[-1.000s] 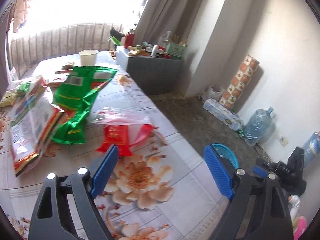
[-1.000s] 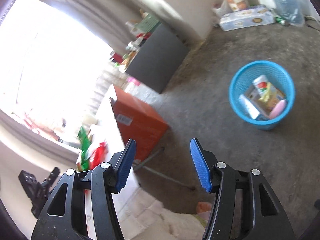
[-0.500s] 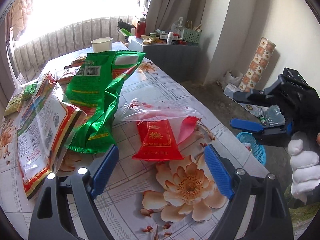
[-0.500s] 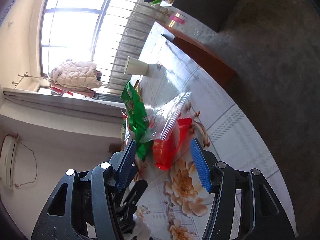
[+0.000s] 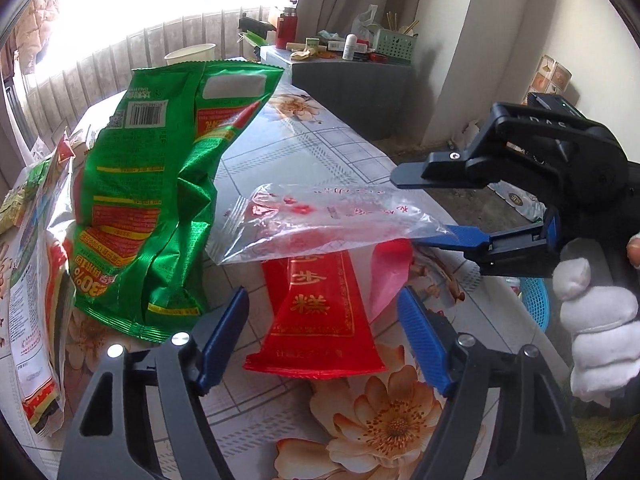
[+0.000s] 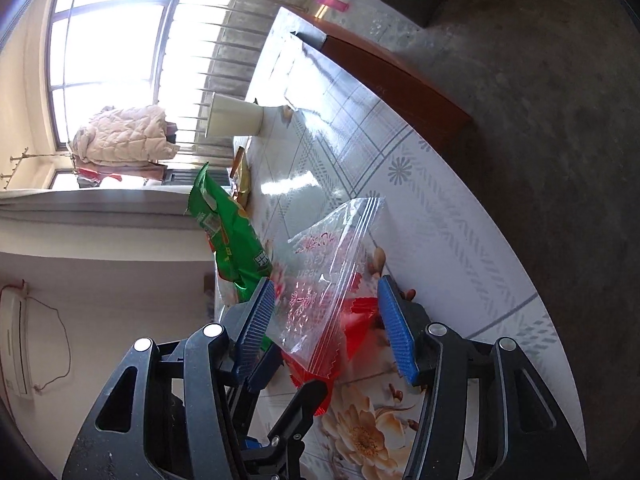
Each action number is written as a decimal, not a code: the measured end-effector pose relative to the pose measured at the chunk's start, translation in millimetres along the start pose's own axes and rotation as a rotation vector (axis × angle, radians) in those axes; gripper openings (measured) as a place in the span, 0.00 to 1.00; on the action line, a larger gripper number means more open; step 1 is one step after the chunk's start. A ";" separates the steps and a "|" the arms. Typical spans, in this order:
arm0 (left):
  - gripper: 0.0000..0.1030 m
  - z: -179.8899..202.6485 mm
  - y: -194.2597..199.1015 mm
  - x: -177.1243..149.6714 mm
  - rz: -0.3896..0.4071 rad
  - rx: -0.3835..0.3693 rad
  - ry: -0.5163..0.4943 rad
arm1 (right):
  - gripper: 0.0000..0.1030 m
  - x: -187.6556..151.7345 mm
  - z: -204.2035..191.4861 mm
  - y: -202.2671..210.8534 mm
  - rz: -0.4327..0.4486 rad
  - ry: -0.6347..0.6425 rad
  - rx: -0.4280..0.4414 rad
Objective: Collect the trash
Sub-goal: 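Grasp the red candy wrapper with the left tool while the right tool grasps the clear plastic bag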
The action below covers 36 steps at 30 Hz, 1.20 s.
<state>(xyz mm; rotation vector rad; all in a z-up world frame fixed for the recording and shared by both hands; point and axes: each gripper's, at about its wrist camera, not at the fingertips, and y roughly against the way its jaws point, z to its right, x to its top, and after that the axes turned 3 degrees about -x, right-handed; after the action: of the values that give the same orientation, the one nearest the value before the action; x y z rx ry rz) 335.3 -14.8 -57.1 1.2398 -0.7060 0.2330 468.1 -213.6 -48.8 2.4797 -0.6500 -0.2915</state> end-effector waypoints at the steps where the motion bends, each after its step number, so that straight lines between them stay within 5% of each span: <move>1: 0.68 0.5 -0.3 0.0 0.000 0.004 0.000 | 0.50 1.6 -1.2 -1.3 -0.002 0.001 0.000; 4: 0.58 1.3 -3.0 0.2 -0.011 0.006 0.002 | 0.45 2.9 -2.9 -0.2 -0.003 0.004 -0.005; 11: 0.44 1.9 -4.1 -8.7 -0.031 0.008 -0.005 | 0.14 -0.5 8.0 -1.1 0.015 -0.015 -0.023; 19: 0.40 5.4 25.3 -41.4 -0.059 -0.042 -0.006 | 0.12 -33.7 36.4 40.0 0.071 -0.089 0.066; 31: 0.41 -8.3 106.3 -128.7 -0.099 -0.074 0.085 | 0.12 -143.1 87.3 101.5 0.076 -0.151 0.145; 36: 0.56 -14.0 119.4 -137.5 -0.078 -0.089 0.128 | 0.15 -174.1 89.7 102.6 0.035 -0.133 0.139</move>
<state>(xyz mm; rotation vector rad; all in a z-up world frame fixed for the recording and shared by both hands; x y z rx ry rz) 171.8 66.3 -49.1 1.1543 -0.5504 0.2125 248.7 -241.3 -53.2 2.5940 -0.7924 -0.4128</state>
